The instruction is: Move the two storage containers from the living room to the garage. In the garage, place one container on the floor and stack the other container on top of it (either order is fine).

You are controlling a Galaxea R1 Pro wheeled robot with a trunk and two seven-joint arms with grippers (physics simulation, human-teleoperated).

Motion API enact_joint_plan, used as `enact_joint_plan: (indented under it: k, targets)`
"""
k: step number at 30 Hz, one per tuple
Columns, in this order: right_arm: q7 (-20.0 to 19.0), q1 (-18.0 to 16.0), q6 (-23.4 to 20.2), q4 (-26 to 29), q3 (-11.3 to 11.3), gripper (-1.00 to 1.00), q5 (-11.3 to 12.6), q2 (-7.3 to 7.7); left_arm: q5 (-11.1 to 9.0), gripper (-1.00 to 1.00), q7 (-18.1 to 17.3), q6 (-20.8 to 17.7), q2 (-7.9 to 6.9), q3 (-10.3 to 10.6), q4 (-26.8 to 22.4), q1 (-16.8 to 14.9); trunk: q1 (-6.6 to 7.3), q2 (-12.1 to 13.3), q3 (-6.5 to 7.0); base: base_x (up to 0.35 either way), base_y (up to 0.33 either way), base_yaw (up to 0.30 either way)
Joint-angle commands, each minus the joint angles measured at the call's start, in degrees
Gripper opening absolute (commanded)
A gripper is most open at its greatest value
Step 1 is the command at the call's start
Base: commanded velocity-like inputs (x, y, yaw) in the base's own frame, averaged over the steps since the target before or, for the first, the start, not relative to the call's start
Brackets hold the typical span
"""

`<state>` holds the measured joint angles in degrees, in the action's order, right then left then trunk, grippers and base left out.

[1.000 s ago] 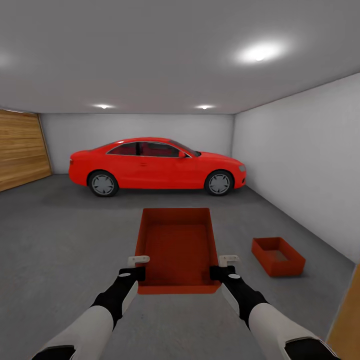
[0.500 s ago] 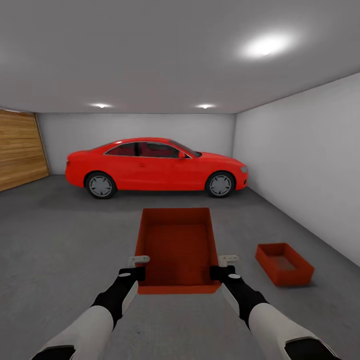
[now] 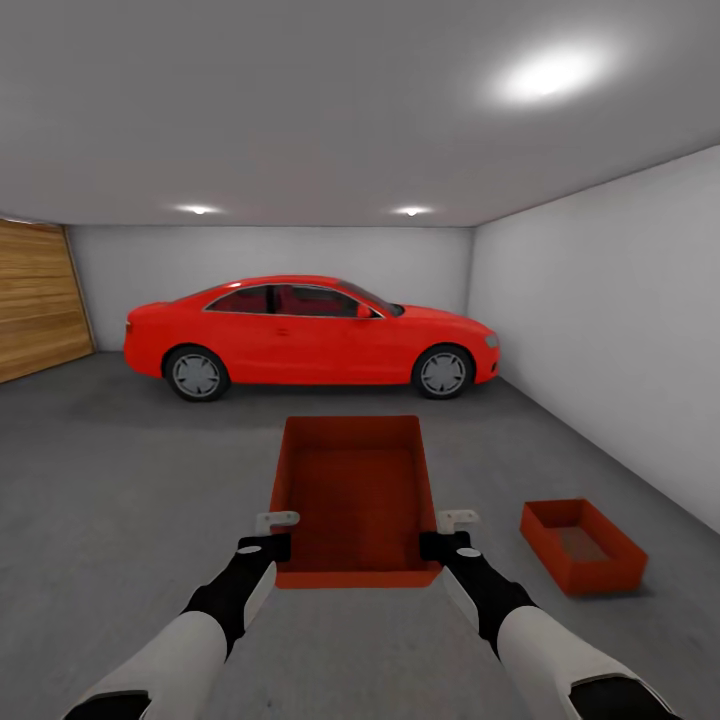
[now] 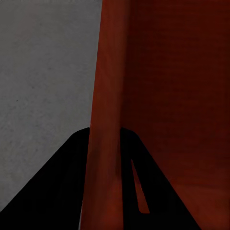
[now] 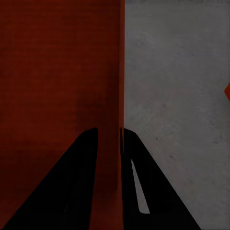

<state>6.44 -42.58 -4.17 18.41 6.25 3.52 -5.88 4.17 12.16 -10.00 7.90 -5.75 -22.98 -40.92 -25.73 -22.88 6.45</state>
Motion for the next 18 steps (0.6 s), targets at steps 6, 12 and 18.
enact_joint_plan:
  k: [6, 12, 18]
  targets:
    - [-0.4, 0.0, -0.3, 0.1, 0.3, -1.0, 1.5, -0.01, -2.0, -1.0, 3.8, -0.5, 0.1, -1.6, -2.9, 0.0, -0.05, 0.0, -0.03, 0.322, 0.0, 0.0]
    - [-0.4, 0.0, -0.3, 0.1, 0.3, -1.0, 1.5, -0.01, -2.0, -1.0, 3.8, -0.5, 0.1, -1.6, -2.9, 0.0, -0.05, 0.0, -0.03, 0.322, 0.0, 0.0]
    - [-0.4, 0.0, -0.3, 0.1, 0.3, -1.0, 1.5, -0.01, -2.0, -1.0, 3.8, -0.5, 0.1, -1.6, -2.9, 0.0, -0.05, 0.0, -0.03, 0.322, 0.0, 0.0]
